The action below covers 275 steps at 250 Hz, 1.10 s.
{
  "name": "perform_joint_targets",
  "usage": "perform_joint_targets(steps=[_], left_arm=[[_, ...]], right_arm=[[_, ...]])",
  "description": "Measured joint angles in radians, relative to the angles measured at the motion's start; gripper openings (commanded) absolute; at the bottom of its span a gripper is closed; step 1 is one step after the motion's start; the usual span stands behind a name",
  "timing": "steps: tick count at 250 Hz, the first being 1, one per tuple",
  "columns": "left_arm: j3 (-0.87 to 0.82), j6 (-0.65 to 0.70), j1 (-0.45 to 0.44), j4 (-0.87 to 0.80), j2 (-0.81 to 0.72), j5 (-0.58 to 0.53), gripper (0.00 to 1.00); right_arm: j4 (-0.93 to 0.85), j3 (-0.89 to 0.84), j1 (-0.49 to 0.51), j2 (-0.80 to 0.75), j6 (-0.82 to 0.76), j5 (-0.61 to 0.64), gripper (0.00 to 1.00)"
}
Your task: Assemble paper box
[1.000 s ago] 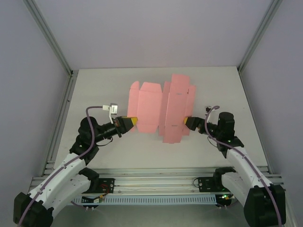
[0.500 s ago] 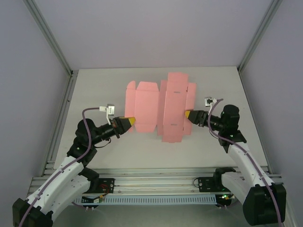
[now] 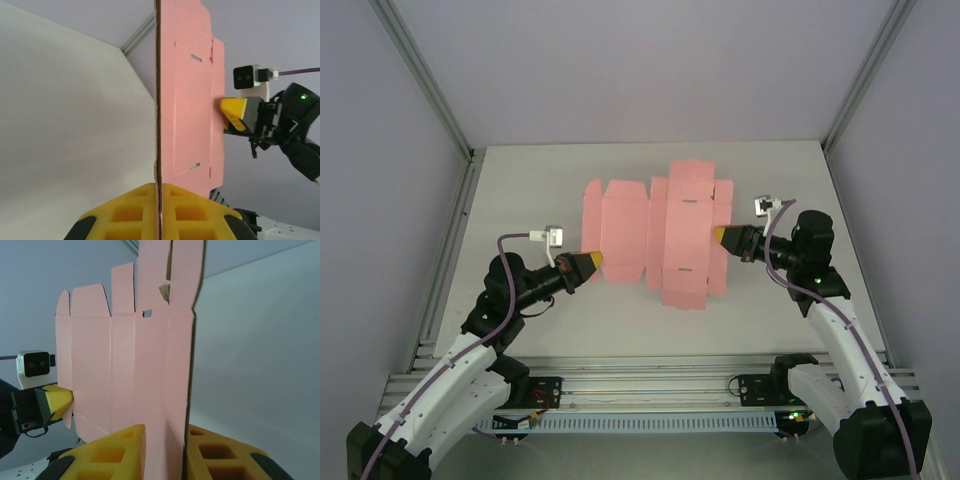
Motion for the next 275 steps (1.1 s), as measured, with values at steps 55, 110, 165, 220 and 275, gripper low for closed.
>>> perform_joint_targets(steps=[55,110,165,220,275], left_arm=[[-0.019,0.0,0.0,-0.021,-0.006,-0.058,0.0],[-0.037,-0.004,0.0,-0.01,0.0,-0.055,0.0],[-0.039,-0.01,0.0,0.003,0.002,-0.065,0.76],[0.074,0.037,0.0,-0.352,-0.061,-0.332,1.0],[0.338,0.107,0.0,-0.668,-0.009,-0.668,1.0]], right_arm=[[-0.072,0.016,0.0,-0.02,-0.024,-0.029,0.0],[-0.06,0.029,0.0,0.015,-0.024,-0.112,0.01],[-0.13,0.072,0.001,0.038,-0.09,-0.09,0.0],[-0.465,0.279,0.01,0.103,-0.346,0.008,0.0],[-0.892,0.571,0.094,0.293,-0.786,0.051,0.0]])
